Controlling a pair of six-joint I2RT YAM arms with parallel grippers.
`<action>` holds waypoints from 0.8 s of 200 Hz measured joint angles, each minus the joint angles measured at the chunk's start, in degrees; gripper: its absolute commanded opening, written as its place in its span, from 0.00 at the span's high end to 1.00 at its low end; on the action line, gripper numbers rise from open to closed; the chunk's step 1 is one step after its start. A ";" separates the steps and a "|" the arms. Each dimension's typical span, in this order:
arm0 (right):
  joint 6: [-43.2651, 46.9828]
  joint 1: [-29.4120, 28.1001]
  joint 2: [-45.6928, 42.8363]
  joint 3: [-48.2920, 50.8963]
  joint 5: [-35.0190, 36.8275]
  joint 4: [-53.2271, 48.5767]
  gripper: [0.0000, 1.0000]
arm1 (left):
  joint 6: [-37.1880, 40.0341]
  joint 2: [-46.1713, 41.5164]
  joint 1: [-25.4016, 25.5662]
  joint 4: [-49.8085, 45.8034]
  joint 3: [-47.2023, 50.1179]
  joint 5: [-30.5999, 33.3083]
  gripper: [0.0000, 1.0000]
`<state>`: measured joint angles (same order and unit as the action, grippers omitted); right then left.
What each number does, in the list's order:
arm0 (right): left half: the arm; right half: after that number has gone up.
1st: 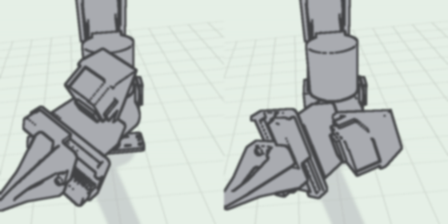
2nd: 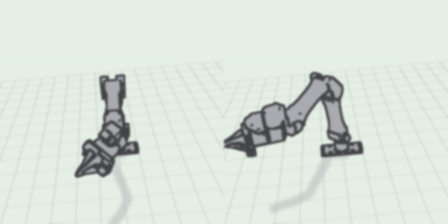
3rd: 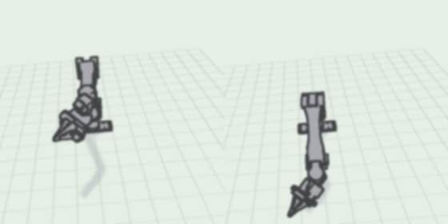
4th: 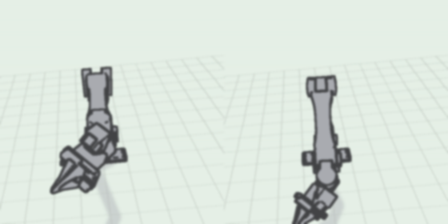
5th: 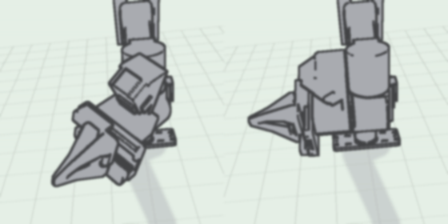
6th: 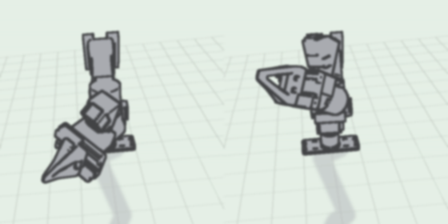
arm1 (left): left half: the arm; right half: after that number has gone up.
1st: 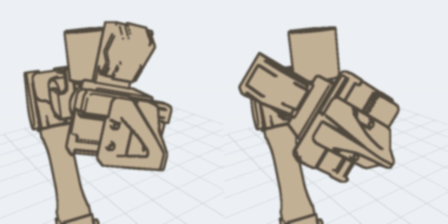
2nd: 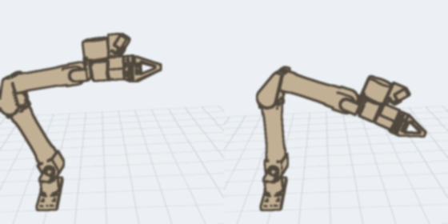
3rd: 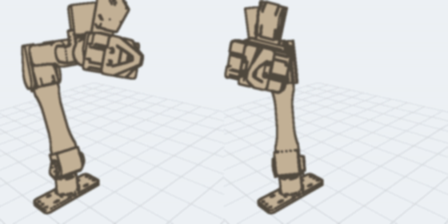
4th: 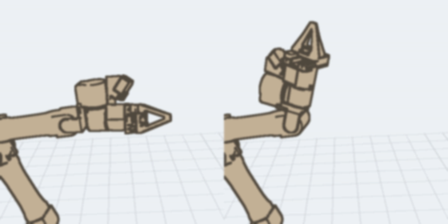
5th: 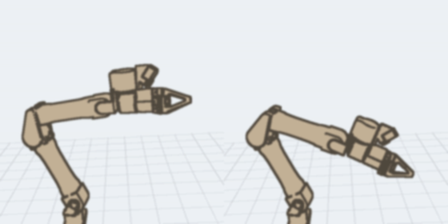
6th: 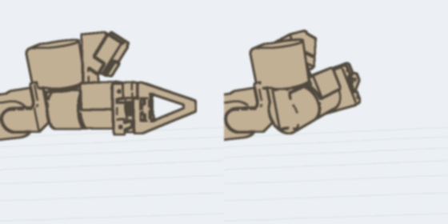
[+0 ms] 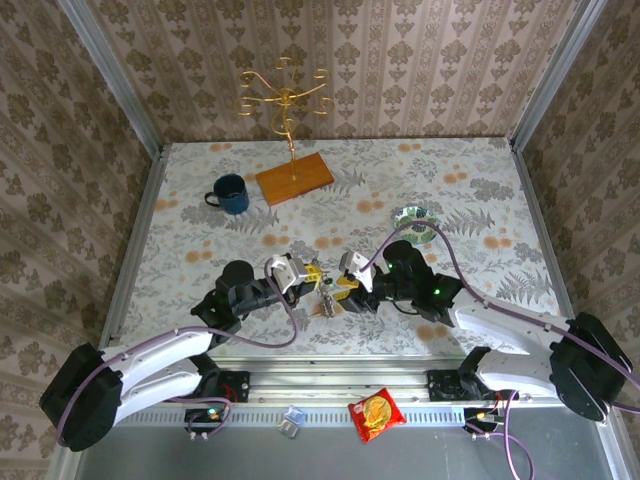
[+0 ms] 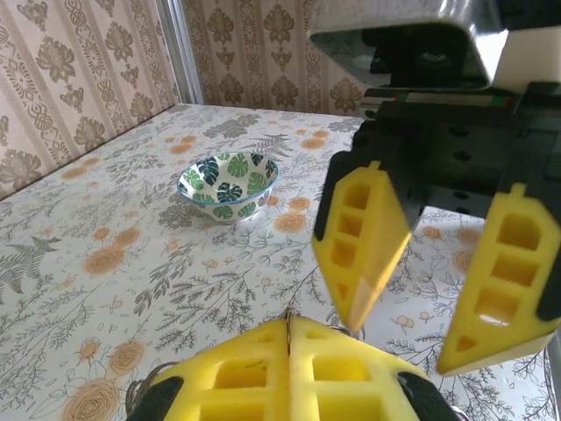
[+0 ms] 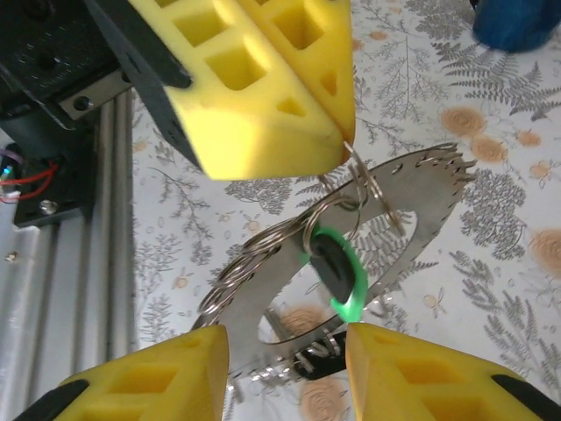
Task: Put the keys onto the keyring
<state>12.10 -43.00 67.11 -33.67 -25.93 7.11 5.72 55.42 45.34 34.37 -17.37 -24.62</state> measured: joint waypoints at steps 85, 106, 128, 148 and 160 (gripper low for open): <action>5.68 0.00 3.23 -0.87 0.11 3.45 0.64 | -0.24 0.42 0.00 1.75 0.15 -0.66 1.00; 6.29 0.00 3.23 -1.27 1.22 3.45 0.63 | -0.24 0.42 0.00 1.73 0.15 -0.87 1.00; 6.82 0.00 3.23 -1.44 2.25 3.50 0.62 | -0.24 0.44 0.00 1.75 0.15 -1.07 1.00; 6.91 0.00 3.23 -1.42 2.62 3.54 0.62 | -0.24 0.63 0.00 1.92 0.15 -1.22 1.00; 7.04 0.00 3.26 -1.42 2.69 3.58 0.62 | -0.24 0.81 0.00 2.03 0.15 -1.36 1.00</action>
<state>19.14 -43.00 70.37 -35.09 -23.24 10.70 5.48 56.23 45.34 36.40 -17.21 -25.98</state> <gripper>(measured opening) 0.384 0.049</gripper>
